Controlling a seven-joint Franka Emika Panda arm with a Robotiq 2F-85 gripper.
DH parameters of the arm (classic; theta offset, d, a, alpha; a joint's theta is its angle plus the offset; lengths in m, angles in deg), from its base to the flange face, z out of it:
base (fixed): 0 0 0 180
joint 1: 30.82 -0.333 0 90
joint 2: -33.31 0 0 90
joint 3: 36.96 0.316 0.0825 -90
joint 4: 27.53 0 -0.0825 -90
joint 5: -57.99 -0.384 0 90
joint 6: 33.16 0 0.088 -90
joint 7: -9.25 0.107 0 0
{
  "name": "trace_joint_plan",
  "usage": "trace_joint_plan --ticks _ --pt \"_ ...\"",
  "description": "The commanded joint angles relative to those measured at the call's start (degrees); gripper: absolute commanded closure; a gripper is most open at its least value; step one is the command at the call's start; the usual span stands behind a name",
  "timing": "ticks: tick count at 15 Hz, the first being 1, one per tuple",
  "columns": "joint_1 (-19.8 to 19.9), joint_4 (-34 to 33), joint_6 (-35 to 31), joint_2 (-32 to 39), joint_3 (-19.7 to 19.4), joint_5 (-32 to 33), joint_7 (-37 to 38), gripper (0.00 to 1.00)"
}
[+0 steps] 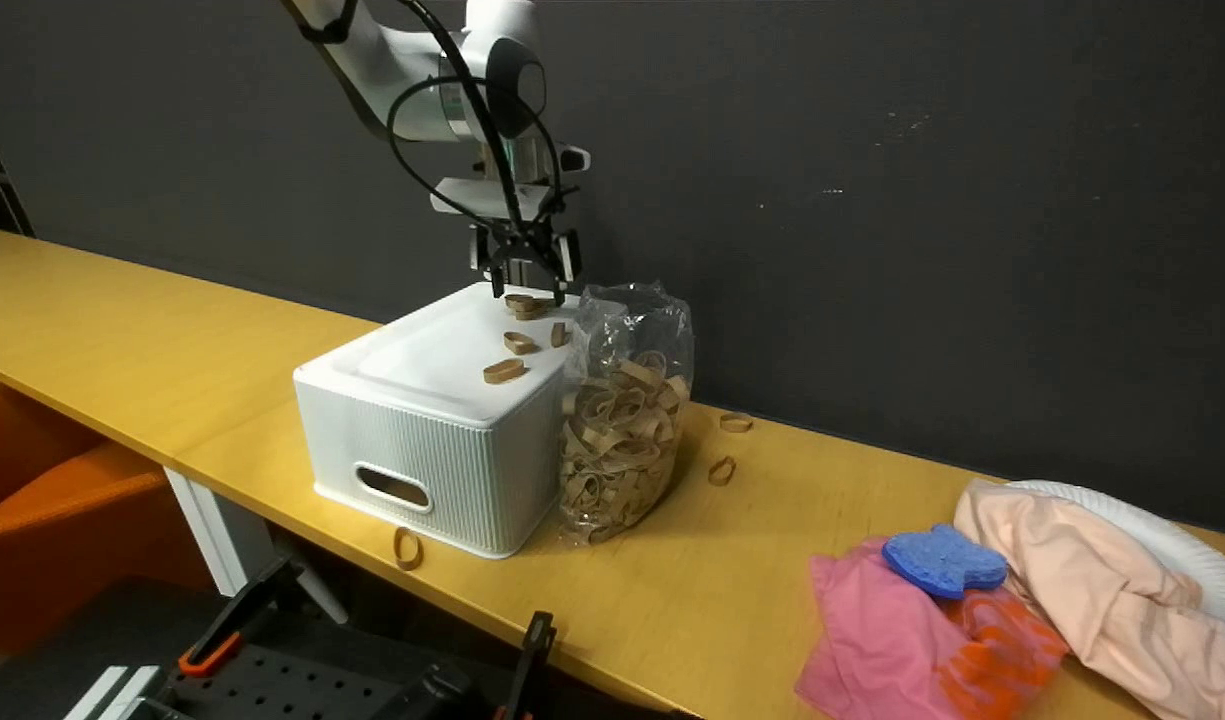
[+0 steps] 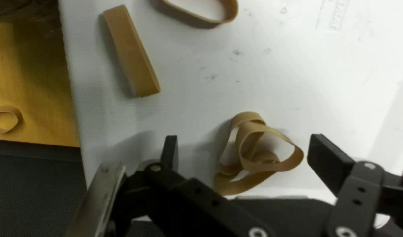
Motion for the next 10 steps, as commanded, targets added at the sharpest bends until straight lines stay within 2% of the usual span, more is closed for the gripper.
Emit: trace_joint_plan --ticks 1,2,4,6,7,10 --pt "-0.55 -1.78 -0.19 1.04 -0.51 -0.9 0.11 0.04" --pt "-0.51 -1.85 -0.22 1.17 -0.49 -0.94 0.06 0.03" --pt "-0.48 -1.83 -0.27 1.44 -0.54 -0.9 0.03 0.08" --pt "-0.44 -1.95 -0.29 1.71 -0.56 -0.9 -0.01 0.32" --pt "-0.48 -2.07 -0.3 1.86 -0.59 -0.84 0.0 0.34" --pt "-0.52 -2.29 -0.31 2.14 -0.61 -0.75 -0.05 0.57"
